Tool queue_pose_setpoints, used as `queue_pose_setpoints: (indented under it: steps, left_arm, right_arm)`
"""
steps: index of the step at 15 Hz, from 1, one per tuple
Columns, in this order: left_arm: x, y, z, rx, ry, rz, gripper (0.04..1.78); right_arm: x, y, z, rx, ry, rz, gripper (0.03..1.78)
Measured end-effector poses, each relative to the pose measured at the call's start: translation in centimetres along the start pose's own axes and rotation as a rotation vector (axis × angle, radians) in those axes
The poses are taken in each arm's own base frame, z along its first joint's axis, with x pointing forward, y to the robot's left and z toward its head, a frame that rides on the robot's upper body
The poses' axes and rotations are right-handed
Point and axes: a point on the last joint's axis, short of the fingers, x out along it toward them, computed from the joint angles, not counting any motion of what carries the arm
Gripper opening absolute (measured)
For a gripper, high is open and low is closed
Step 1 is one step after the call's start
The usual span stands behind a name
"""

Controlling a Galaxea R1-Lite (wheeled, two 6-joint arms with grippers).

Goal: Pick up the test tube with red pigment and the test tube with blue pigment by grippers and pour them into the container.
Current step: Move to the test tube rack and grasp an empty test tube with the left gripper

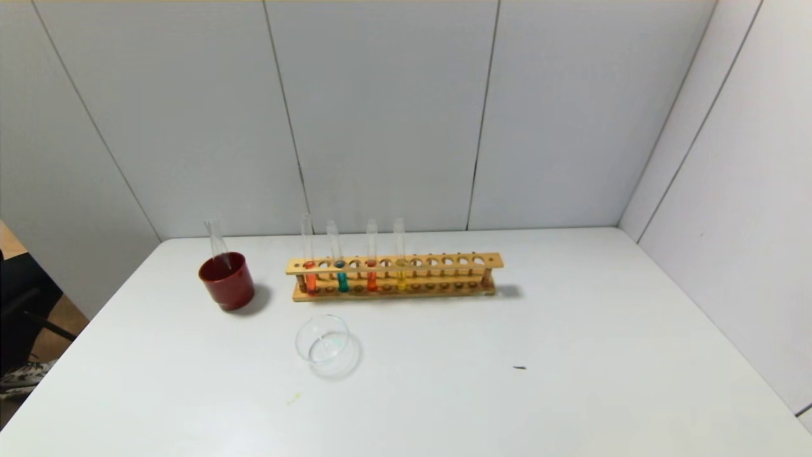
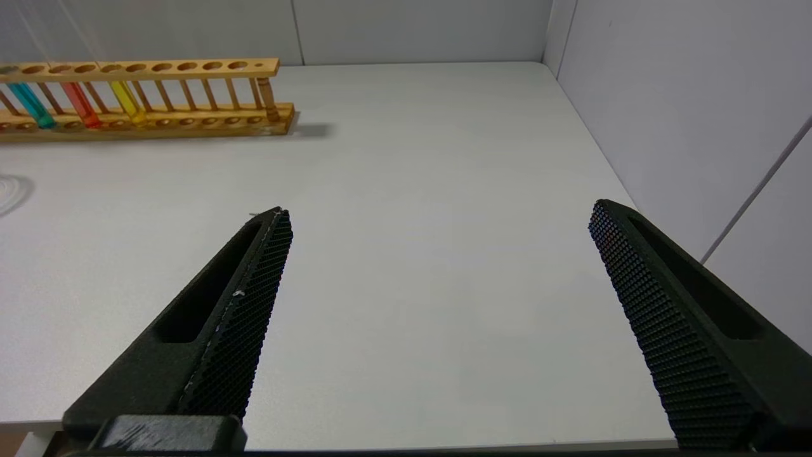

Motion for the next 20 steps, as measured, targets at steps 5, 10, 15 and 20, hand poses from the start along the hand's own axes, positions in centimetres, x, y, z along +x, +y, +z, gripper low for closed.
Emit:
queue_pose_setpoints:
  steps: [5, 10, 15, 20]
  left_arm:
    - [0.0, 0.0, 0.0, 0.000, 0.000, 0.000, 1.75]
    - [0.0, 0.0, 0.0, 0.000, 0.000, 0.001, 1.75]
    - [0.0, 0.0, 0.1, 0.006, -0.003, 0.007, 1.75]
    - [-1.6, 0.0, 2.4, 0.048, -0.071, 0.013, 1.75]
  right_arm:
    - [0.0, 0.0, 0.0, 0.000, 0.000, 0.000, 1.71]
    - [0.0, 0.0, 0.0, 0.000, 0.000, 0.000, 1.71]
    - [0.0, 0.0, 0.0, 0.000, 0.000, 0.000, 1.71]
    - [0.0, 0.0, 0.0, 0.000, 0.000, 0.000, 1.71]
